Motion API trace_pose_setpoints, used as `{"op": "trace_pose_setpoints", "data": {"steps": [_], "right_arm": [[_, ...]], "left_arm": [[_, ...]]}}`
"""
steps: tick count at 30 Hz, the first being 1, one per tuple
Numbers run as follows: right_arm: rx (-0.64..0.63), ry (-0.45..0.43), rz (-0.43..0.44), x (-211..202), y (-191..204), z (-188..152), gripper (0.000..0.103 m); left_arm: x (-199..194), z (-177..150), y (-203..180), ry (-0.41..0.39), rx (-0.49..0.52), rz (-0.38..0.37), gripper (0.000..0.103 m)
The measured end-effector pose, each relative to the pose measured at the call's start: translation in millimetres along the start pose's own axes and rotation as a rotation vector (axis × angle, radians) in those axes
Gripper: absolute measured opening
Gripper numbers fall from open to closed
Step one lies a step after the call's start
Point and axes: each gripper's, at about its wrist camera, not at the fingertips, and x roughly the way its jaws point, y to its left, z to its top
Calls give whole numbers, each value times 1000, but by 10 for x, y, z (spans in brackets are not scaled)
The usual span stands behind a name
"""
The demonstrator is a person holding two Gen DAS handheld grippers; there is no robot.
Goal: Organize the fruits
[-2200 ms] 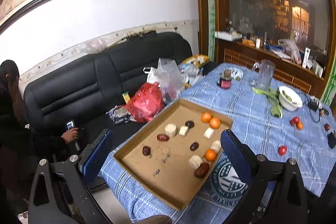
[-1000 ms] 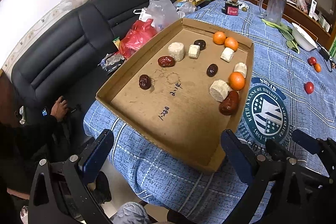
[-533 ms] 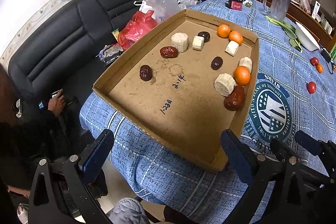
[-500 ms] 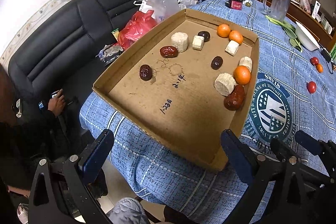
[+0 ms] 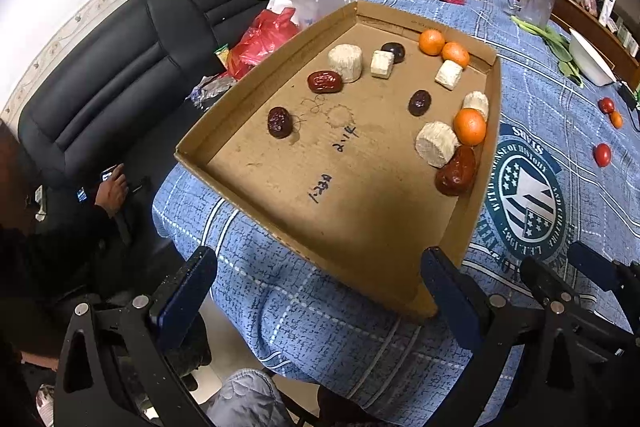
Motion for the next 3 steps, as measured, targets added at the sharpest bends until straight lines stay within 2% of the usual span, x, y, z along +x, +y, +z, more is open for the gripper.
{"op": "trace_pose_setpoints", "data": {"steps": [3], "right_arm": [[11, 6, -1, 20, -24, -4, 60]], "left_arm": [[10, 3, 9, -2, -10, 9, 102]]}}
